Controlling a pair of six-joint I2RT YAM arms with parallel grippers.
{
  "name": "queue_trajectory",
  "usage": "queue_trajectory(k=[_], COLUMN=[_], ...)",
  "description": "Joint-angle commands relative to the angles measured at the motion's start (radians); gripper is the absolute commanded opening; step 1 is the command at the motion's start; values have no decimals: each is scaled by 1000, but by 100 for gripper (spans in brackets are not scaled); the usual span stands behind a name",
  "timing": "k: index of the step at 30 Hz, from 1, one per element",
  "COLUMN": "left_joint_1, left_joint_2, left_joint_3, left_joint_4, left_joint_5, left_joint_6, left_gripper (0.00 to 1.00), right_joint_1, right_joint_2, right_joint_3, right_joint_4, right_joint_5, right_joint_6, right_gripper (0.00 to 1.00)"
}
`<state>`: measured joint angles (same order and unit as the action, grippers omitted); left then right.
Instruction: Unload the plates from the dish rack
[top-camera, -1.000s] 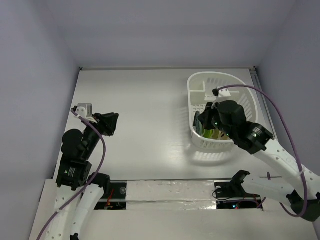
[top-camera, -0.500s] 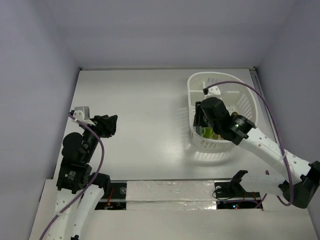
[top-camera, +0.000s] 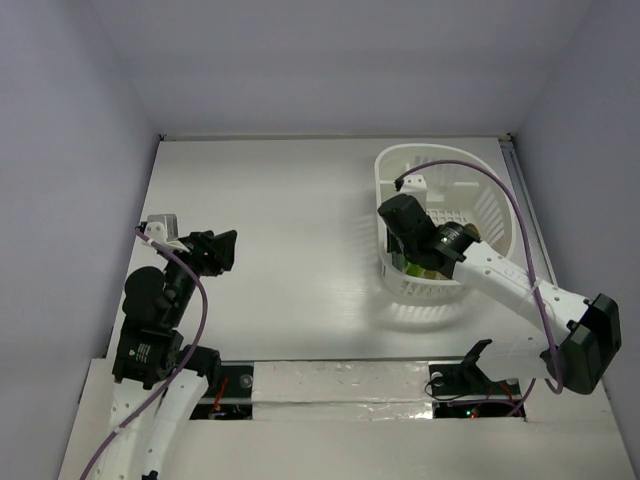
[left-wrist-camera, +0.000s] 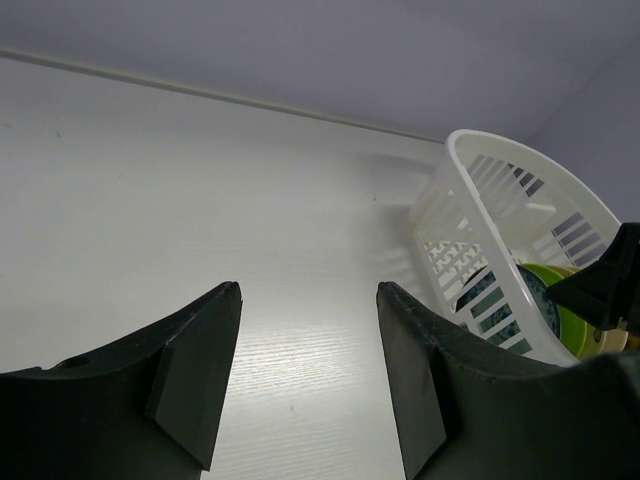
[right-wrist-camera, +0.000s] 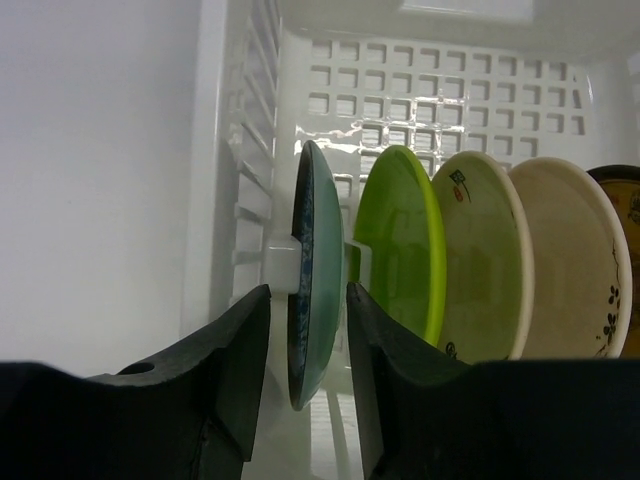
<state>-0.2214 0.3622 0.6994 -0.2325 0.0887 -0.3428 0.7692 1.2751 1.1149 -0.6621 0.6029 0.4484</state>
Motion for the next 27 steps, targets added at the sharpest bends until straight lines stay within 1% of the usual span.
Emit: queue_trajectory(k=[1,6,9,15,16,18,19,20,22,26,27], left_joint_1=[-3,-3,-3,-3,-3,-3,-3,-3,-3,-3,-3], left_joint_2=[-14,-20,-22,-28,-28,-32,-31,-34,-32,-37,-37], left_joint_3=[-6,-5,-5,-5,-5,-5,-5,-3,-5,-5,-5], left_joint_4=[30,29,30,28,28,28,28,28,30,30,30], left_joint_5=[-7,-9,-9,-7,-9,-9,-9,-7,-7,-7,-7], left_joint_6=[-7,-7,-7,-7,-7,-5,-5,-5,-5,-5,-5], left_gripper=[54,54,54,54,54,54,54,54,54,54,54], right_joint_1=[-5,-15,-24,-24,-24,-24,-24,-24,-24,-24,-24], right_joint_2=[21,76,101,104,101,92,90,86,83,63,58], right_joint_3=[19,23,28,78,89,118,129,140,172,220,230], right_joint_4=[22,32,35,-11,-20,-43,-51,-60,-97,-142,-152], right_joint_5=[70,75,81,138,144,158,164,172,196,222,228], right_joint_6=[16,1,-7,-27,-33,-50,-57,-68,-74,-88,-92], right_gripper=[41,38,34,20,16,12,8,6,4,3,1])
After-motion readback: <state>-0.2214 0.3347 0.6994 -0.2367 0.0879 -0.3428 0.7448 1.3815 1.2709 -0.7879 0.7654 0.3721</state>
